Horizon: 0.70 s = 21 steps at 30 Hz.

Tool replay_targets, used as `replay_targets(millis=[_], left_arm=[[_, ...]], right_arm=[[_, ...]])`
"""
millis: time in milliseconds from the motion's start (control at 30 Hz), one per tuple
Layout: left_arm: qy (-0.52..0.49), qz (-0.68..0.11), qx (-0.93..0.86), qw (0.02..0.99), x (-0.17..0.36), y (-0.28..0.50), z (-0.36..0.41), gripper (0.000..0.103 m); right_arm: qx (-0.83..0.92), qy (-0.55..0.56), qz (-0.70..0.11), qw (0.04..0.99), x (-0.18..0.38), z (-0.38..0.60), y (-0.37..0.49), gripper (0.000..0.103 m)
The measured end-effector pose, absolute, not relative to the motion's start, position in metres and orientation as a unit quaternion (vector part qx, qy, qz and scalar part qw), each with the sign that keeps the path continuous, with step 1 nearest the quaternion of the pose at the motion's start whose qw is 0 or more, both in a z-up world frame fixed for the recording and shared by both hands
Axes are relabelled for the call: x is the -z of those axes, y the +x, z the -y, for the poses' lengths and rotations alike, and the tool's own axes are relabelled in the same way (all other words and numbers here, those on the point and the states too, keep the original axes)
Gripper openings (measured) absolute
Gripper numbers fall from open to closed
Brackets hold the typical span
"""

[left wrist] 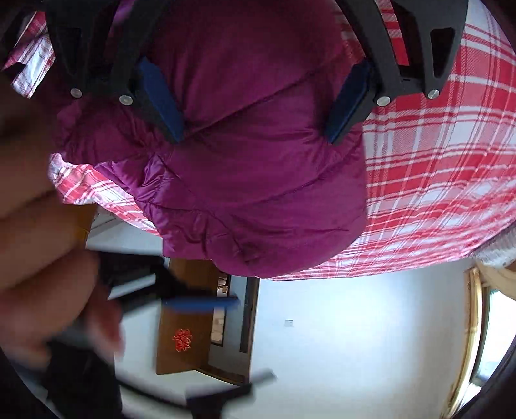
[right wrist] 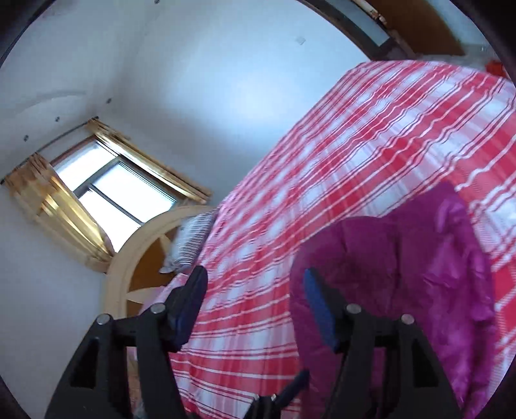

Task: Fold large clothes
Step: 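Fold the lifted jacket over the bundle with the left tool while the right tool holds it, then press the folded jacket bundle down with both tools, fingers on the fabric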

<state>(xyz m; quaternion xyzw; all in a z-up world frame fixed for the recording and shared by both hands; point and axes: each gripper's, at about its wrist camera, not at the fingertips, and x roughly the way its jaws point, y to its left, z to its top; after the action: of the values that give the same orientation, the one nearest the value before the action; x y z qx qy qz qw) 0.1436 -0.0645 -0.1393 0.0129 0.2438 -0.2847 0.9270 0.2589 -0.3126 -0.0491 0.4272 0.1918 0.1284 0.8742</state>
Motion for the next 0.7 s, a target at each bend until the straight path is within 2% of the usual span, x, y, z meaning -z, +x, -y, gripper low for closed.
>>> replay_targets(millis=[167, 333, 500, 600, 700], left_arm=[[-0.025, -0.251, 0.276, 0.927, 0.135, 0.155, 0.041, 0.09], [-0.038, -0.22, 0.222, 0.949, 0.112, 0.161, 0.027, 0.09], [0.018, -0.241, 0.149, 0.959, 0.1, 0.202, 0.064, 0.09], [0.077, -0.278, 0.121, 0.95, 0.113, 0.227, 0.091, 0.09], [0.12, -0.274, 0.1, 0.949, 0.13, 0.232, 0.111, 0.091]], right_arm=[[-0.08, 0.448, -0.208, 0.866, 0.081, 0.338, 0.269, 0.067], [0.004, 0.385, -0.205, 0.9, 0.099, 0.351, 0.256, 0.067], [0.056, 0.349, -0.198, 0.915, 0.121, 0.366, 0.246, 0.067], [0.083, 0.326, -0.203, 0.92, 0.126, 0.371, 0.246, 0.067], [0.1, 0.314, -0.211, 0.92, 0.136, 0.375, 0.247, 0.067]])
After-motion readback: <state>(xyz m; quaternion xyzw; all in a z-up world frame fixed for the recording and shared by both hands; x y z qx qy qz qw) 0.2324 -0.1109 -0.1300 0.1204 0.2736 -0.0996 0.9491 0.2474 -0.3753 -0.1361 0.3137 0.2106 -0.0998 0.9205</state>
